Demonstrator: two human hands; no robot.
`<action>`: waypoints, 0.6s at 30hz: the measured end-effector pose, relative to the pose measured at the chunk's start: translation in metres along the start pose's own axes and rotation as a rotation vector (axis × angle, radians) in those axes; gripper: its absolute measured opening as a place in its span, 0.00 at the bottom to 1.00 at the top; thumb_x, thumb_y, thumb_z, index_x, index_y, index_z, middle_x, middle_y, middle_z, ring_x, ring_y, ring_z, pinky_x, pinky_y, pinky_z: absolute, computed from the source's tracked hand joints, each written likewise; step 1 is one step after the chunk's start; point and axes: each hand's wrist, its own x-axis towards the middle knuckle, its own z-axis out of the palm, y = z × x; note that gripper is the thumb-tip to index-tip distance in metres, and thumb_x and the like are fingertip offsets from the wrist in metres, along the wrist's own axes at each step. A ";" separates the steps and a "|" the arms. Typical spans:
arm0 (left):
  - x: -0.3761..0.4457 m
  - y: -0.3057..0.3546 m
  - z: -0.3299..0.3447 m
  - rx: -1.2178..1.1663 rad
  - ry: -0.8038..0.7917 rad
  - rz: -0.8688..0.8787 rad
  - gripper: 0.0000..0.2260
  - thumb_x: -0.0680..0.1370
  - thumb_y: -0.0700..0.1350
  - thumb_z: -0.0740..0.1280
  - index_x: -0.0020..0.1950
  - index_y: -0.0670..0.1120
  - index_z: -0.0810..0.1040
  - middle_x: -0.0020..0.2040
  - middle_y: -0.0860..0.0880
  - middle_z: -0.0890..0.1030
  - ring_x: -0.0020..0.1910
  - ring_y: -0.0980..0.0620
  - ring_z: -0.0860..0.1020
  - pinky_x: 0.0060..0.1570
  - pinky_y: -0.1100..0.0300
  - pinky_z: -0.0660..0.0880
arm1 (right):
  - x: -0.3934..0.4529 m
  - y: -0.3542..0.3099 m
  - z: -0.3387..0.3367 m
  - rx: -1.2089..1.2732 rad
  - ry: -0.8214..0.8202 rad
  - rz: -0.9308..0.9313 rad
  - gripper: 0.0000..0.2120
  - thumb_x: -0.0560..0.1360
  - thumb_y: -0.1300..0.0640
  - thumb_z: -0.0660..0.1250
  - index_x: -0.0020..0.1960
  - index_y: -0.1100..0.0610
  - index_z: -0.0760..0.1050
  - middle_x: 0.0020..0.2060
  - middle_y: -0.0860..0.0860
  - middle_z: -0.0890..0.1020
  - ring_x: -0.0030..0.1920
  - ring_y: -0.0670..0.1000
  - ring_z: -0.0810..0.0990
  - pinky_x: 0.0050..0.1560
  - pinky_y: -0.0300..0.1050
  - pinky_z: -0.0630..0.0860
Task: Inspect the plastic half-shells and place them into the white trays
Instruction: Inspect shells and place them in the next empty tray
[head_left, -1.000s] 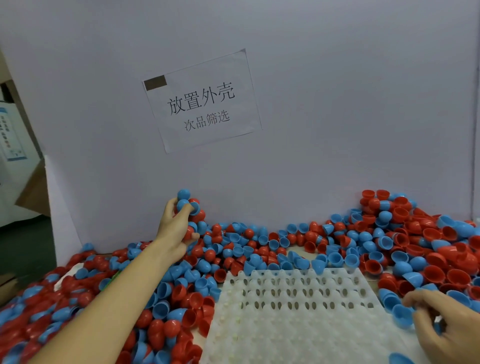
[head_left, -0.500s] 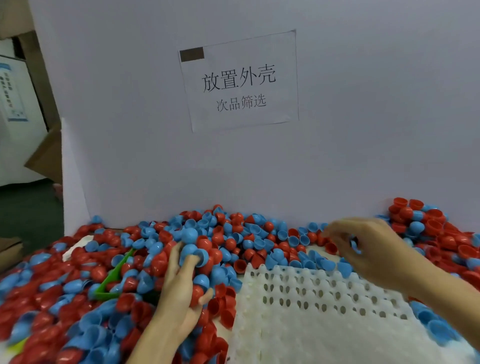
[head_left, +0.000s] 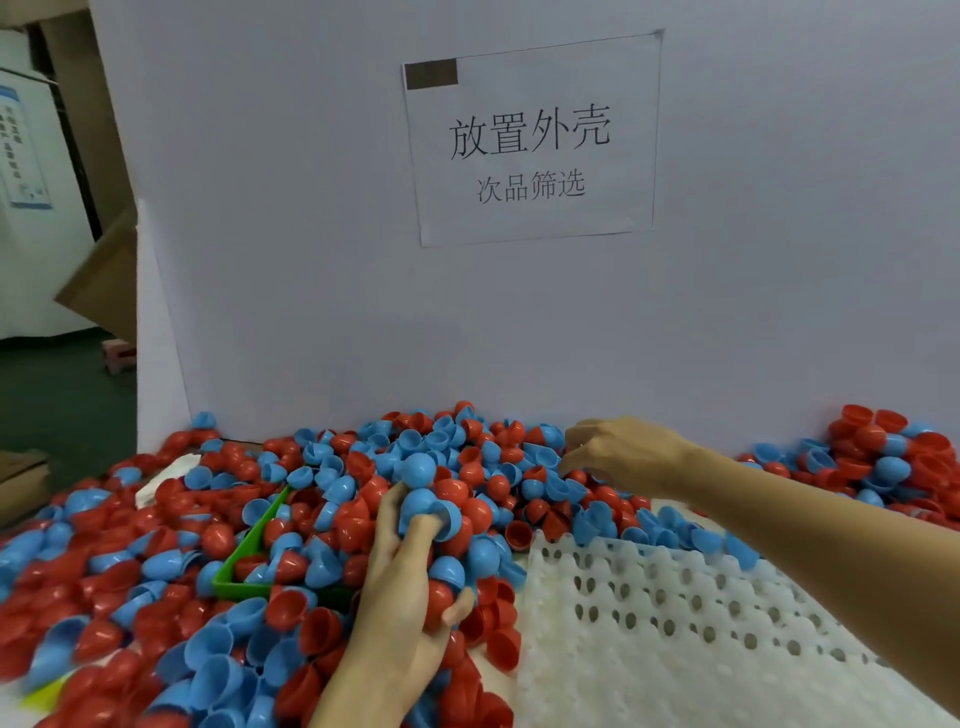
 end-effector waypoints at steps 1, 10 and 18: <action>0.000 0.001 0.000 -0.005 -0.001 -0.004 0.14 0.83 0.43 0.60 0.61 0.60 0.78 0.41 0.46 0.84 0.24 0.52 0.74 0.17 0.64 0.64 | 0.004 -0.001 0.001 -0.015 -0.021 -0.019 0.18 0.82 0.64 0.61 0.67 0.49 0.77 0.55 0.49 0.78 0.57 0.50 0.76 0.44 0.45 0.75; -0.001 0.003 -0.001 -0.019 0.007 -0.012 0.14 0.82 0.44 0.62 0.61 0.61 0.79 0.45 0.43 0.84 0.26 0.52 0.73 0.17 0.64 0.63 | 0.020 -0.007 0.011 -0.086 -0.137 -0.059 0.12 0.81 0.61 0.61 0.58 0.53 0.81 0.47 0.51 0.74 0.51 0.52 0.74 0.40 0.44 0.70; -0.001 0.005 -0.002 0.034 -0.007 0.032 0.14 0.83 0.43 0.61 0.58 0.60 0.80 0.42 0.46 0.81 0.26 0.55 0.71 0.19 0.66 0.63 | -0.035 0.003 -0.016 0.083 0.043 0.155 0.11 0.81 0.53 0.60 0.58 0.54 0.79 0.51 0.49 0.75 0.48 0.52 0.77 0.44 0.47 0.75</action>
